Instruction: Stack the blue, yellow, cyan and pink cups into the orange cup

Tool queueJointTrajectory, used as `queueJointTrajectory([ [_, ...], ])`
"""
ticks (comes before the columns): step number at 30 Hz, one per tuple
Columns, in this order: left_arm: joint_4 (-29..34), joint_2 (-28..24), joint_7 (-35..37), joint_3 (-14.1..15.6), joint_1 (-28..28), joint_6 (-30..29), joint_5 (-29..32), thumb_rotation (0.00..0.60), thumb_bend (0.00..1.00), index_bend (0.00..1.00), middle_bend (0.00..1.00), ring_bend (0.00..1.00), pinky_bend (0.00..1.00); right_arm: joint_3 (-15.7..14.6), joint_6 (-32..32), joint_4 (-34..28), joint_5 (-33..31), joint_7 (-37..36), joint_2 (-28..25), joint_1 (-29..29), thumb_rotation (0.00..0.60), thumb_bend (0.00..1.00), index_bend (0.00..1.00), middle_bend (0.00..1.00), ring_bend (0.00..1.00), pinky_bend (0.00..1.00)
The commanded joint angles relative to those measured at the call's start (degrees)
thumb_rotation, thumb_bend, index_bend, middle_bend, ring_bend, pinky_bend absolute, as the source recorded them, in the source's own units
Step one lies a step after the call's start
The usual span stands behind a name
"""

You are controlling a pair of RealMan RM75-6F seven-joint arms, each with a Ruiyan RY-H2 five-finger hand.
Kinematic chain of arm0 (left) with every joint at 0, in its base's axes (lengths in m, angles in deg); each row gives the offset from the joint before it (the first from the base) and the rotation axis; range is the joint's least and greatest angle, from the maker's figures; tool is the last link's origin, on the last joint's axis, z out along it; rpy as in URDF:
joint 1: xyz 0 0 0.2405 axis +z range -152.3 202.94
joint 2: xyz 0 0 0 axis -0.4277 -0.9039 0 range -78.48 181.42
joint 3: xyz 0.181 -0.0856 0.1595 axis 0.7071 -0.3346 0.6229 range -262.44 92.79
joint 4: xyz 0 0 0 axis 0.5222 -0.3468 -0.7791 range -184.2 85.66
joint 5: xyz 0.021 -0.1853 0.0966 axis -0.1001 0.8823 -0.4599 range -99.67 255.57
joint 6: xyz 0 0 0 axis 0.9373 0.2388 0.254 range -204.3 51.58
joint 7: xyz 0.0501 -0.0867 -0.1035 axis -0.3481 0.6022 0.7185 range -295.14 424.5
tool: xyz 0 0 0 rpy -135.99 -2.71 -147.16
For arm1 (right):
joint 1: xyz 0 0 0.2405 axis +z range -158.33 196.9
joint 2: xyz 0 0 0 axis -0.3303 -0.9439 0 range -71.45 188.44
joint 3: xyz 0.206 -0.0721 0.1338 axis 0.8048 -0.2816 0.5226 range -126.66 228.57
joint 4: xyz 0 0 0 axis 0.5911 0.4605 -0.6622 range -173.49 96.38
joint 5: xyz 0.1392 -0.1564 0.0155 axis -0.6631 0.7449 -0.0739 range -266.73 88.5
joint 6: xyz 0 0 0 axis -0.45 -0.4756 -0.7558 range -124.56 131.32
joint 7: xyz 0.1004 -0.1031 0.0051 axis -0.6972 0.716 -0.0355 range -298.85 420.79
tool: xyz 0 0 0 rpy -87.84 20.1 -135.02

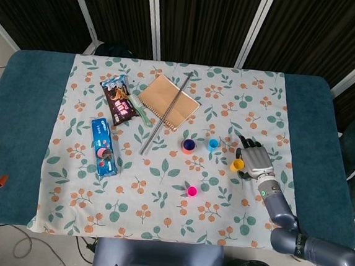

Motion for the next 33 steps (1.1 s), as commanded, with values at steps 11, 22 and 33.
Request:
queueJointTrajectory([
  [11,0.16,-0.09,0.09,-0.09,0.01,0.06,0.22,0.6,0.19,0.22,0.01,0.0,0.0,1.48,-0.5,-0.74,0.21,-0.49,-0.03,-0.27,0.6,0.32,0.49,0.0,0.12,0.19],
  [22,0.3,-0.19,0.07,-0.11,-0.03,0.2,0.4,0.6,0.18,0.22,0.01,0.0,0.0,2.61,-1.18,-2.88,-1.43,0.72,-1.53,0.18,0.6,0.32,0.5,0.0,0.13,0.19],
  [33,0.46,-0.15,-0.11,-0.05,-0.03,0.17,0.32,0.6,0.19,0.22,0.01,0.0,0.0,6.77,-1.66,-12.06,-6.45,4.44,-9.93,3.83,0.6,0.32,0.52,0.0,0.12,0.19],
])
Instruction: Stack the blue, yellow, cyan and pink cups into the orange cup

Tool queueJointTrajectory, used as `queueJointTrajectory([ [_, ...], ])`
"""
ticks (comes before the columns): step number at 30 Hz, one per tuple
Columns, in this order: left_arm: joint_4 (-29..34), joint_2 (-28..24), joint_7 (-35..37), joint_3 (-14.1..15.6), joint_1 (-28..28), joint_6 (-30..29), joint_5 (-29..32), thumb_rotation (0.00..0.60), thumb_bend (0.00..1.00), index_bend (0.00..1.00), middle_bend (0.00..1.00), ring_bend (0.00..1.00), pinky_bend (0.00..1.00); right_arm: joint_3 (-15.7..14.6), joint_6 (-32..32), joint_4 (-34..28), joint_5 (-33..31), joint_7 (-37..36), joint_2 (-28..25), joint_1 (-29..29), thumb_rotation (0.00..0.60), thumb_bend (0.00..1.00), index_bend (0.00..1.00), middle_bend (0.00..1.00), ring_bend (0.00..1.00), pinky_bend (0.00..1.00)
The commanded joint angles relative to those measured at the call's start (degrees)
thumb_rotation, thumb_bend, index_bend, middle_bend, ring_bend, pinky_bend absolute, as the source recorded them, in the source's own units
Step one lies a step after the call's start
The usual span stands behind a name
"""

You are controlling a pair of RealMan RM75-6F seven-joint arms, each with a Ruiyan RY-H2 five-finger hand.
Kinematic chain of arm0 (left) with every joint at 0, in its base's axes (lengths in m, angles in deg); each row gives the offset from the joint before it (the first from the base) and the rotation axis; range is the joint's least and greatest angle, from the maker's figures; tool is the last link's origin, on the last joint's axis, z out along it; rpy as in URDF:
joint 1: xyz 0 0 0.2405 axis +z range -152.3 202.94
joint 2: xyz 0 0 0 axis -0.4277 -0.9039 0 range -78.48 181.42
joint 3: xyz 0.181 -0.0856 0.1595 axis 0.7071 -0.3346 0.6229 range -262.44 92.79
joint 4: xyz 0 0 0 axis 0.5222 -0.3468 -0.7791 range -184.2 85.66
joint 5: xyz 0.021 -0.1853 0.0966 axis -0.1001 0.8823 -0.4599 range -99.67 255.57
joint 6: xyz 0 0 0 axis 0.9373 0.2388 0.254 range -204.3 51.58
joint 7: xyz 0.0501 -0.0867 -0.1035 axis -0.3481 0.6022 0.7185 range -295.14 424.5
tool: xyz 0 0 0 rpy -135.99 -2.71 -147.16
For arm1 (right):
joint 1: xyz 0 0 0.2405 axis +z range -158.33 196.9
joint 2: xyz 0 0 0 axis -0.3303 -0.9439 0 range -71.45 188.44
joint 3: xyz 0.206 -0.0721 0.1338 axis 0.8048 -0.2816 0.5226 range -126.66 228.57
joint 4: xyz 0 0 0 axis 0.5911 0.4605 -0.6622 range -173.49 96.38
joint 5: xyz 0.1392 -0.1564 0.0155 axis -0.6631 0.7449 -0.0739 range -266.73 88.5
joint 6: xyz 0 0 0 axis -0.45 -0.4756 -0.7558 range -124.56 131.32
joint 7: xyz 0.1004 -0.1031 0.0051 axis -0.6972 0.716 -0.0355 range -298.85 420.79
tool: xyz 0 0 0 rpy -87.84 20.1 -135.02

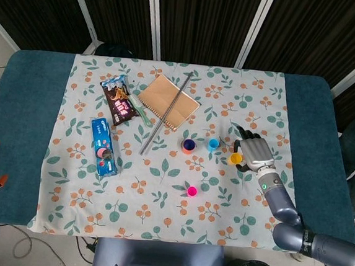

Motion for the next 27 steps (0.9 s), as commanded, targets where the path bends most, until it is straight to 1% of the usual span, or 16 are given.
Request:
queueJointTrajectory([
  [1,0.04,0.01,-0.01,-0.01,0.02,-0.07,-0.03,0.6,0.19,0.22,0.01,0.0,0.0,1.91,-0.41,-3.43,-3.66,2.77,-3.15,2.48,0.6,0.32,0.52,0.0,0.13,0.19],
  [7,0.14,-0.04,0.18,-0.08,0.03,-0.14,-0.04,0.6,0.19,0.22,0.01,0.0,0.0,4.84,-2.48,-6.48,-14.58,7.11,-6.11,8.87,0.6,0.32,0.52,0.0,0.12,0.2],
  [10,0.13,-0.07,0.36,-0.13,0.01,-0.06,0.07,0.6,0.19,0.22,0.01,0.0,0.0,5.49,-3.36,-6.72,-19.37,8.65,-6.05,12.01,0.6,0.32,0.52,0.0,0.12,0.2],
  [14,0.13,-0.14,0.6,-0.2,-0.02,-0.01,0.1,0.6,0.18,0.22,0.01,0.0,0.0,6.13,-4.27,-5.59,-25.81,10.12,-4.54,16.7,0.6,0.32,0.52,0.0,0.13,0.2],
  [19,0.19,-0.25,0.87,-0.27,-0.05,0.05,0.12,0.6,0.19,0.22,0.01,0.0,0.0,5.82,-3.81,-2.86,-31.12,11.77,-1.49,21.15,0.6,0.32,0.52,0.0,0.13,0.2],
  [27,0.38,-0.41,1.19,-0.29,-0.07,0.31,0.37,0.6,0.19,0.22,0.01,0.0,0.0,4.63,-2.89,0.31,-34.6,12.92,2.27,24.56,0.6,0.32,0.53,0.0,0.13,0.2],
])
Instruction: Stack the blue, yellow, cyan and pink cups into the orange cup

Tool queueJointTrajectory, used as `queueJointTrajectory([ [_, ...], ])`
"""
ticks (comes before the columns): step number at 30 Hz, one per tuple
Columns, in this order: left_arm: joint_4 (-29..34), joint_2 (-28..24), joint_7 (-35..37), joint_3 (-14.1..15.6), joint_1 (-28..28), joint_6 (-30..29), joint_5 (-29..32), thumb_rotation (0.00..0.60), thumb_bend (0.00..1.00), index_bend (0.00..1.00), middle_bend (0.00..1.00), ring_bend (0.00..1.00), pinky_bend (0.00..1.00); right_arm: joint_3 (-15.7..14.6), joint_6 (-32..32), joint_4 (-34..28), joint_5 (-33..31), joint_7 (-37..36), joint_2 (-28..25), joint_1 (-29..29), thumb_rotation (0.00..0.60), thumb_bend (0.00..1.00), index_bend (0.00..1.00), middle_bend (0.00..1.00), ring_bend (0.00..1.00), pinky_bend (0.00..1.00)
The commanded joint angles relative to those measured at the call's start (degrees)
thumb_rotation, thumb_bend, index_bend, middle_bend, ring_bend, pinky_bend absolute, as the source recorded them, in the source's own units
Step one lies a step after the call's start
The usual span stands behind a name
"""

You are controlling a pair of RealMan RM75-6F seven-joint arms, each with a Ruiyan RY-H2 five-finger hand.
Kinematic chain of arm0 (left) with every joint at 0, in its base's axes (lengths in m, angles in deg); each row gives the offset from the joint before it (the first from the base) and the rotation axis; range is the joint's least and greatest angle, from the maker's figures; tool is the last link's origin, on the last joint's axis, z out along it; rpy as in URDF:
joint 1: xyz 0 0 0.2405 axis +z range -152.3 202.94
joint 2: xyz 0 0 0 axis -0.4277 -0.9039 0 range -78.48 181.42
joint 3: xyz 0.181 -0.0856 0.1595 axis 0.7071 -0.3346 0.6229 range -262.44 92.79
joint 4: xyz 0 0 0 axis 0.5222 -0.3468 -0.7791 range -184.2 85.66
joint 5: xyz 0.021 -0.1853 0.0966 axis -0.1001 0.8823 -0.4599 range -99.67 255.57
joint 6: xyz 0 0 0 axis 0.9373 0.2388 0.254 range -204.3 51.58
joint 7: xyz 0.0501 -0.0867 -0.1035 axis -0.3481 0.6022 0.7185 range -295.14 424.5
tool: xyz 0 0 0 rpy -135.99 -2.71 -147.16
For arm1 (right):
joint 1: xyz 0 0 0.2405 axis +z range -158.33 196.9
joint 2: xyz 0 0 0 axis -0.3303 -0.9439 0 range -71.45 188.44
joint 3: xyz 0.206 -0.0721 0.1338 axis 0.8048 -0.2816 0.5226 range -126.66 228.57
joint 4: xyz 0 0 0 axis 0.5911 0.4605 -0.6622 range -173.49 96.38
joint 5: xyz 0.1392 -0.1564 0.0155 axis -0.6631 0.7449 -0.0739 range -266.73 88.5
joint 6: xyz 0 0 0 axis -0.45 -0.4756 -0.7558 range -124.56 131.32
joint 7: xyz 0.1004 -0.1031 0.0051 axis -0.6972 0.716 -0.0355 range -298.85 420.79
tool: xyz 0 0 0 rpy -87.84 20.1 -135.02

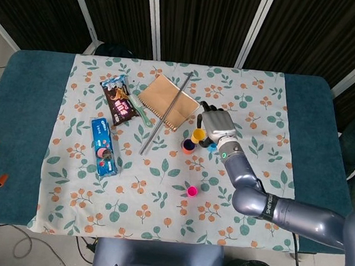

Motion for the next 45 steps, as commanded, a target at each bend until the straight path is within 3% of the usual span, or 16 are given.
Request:
queueJointTrajectory([
  [1,0.08,-0.04,0.01,0.02,-0.01,0.1,0.07,0.6,0.19,0.22,0.01,0.0,0.0,-0.35,0.14,1.13,-0.67,-0.06,1.28,0.73,0.6,0.32,0.53,0.0,0.13,0.2],
  [19,0.34,-0.24,-0.03,-0.19,-0.14,0.32,0.6,0.6,0.19,0.22,0.01,0.0,0.0,-2.88,-1.04,7.32,0.68,-2.04,6.64,1.05,0.6,0.32,0.53,0.0,0.13,0.2],
  [45,0.49,-0.3,-0.3,-0.34,-0.32,0.42,0.87,0.6,0.19,0.22,0.01,0.0,0.0,-3.64,-2.92,11.04,1.76,-4.46,9.57,1.19,0.6,0.32,0.53,0.0,0.12,0.2],
])
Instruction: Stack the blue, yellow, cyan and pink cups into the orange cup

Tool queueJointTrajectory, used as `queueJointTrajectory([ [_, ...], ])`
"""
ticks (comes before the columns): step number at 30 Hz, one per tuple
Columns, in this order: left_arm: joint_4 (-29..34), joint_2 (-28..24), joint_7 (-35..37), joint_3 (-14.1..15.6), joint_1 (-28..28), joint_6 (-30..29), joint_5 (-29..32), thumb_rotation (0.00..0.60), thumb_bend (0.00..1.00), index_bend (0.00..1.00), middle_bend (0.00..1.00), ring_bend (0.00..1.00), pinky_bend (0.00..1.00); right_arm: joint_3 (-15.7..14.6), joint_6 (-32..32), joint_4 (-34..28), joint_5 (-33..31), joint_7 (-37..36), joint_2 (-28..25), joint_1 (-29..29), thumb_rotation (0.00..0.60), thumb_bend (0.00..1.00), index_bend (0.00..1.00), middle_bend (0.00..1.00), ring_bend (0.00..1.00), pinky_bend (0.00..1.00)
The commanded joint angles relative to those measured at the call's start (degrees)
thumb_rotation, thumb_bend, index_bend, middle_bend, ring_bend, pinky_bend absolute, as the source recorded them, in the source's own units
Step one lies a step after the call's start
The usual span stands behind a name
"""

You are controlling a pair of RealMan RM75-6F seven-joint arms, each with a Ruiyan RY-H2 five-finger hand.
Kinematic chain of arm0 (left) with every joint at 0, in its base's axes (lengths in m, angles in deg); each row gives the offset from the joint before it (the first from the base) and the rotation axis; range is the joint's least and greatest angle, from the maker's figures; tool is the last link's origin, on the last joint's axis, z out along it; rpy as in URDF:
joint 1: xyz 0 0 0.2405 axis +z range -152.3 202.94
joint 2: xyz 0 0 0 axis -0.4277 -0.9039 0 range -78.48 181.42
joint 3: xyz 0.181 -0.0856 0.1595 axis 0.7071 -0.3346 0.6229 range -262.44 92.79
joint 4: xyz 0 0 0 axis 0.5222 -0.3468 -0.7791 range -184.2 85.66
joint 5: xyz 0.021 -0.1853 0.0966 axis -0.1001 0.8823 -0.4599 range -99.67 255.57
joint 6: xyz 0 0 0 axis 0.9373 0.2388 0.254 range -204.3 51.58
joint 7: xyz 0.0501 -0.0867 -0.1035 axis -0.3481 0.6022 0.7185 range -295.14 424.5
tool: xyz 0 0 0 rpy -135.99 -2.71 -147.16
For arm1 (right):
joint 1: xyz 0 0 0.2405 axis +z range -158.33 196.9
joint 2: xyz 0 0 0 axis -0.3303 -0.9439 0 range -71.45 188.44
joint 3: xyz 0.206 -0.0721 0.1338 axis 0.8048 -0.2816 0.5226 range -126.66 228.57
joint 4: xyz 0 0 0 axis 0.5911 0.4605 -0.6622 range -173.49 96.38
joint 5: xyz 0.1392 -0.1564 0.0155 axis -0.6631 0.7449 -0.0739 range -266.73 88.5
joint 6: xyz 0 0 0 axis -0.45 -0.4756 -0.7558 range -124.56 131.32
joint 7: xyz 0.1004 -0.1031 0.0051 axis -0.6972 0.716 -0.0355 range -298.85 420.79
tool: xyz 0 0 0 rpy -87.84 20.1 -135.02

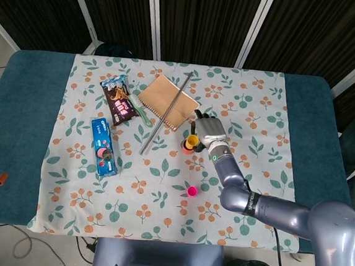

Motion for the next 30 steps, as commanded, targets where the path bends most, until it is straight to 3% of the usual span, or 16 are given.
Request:
queueJointTrajectory([
  [1,-0.02,0.01,0.05,-0.03,-0.03,0.0,-0.04,0.6,0.19,0.22,0.01,0.0,0.0,-0.09,-0.01,0.24,-0.08,-0.03,0.2,0.07,0.6,0.32,0.53,0.0,0.13,0.2],
  [4,0.07,-0.02,-0.04,-0.05,-0.09,0.06,0.0,0.6,0.19,0.22,0.01,0.0,0.0,-0.17,-0.17,0.35,-0.12,-0.05,0.29,0.17,0.6,0.32,0.5,0.0,0.13,0.2],
  [6,0.14,-0.02,-0.1,-0.09,-0.12,0.06,0.03,0.6,0.19,0.22,0.01,0.0,0.0,-0.26,-0.36,0.31,-0.06,-0.02,0.25,0.21,0.6,0.32,0.41,0.0,0.13,0.2],
  [11,0.22,-0.08,-0.07,-0.08,-0.1,0.04,0.07,0.6,0.19,0.22,0.01,0.0,0.0,-0.99,-1.37,0.0,-0.82,0.59,-0.22,0.57,0.6,0.32,0.08,0.0,0.12,0.2],
  [14,0.24,-0.12,-0.07,-0.1,-0.12,0.07,0.09,0.6,0.19,0.22,0.01,0.0,0.0,-1.47,-1.36,-0.15,-1.44,1.13,-0.43,0.92,0.6,0.32,0.02,0.0,0.12,0.2],
  [16,0.13,-0.16,-0.1,0.03,-0.07,0.17,0.15,0.6,0.19,0.22,0.01,0.0,0.0,-1.68,-0.98,-0.38,-1.65,1.34,-0.6,1.05,0.6,0.32,0.03,0.0,0.12,0.2],
  [25,0.13,-0.16,-0.11,0.18,0.03,0.0,-0.09,0.6,0.19,0.22,0.01,0.0,0.0,-3.43,1.6,-3.47,-0.69,1.69,-4.11,-0.51,0.6,0.32,0.27,0.0,0.12,0.2],
  [30,0.26,-0.13,-0.39,0.31,0.11,-0.13,-0.2,0.6,0.19,0.22,0.01,0.0,0.0,-4.37,1.09,-3.33,0.23,0.68,-4.45,-2.05,0.6,0.32,0.33,0.0,0.12,0.2],
])
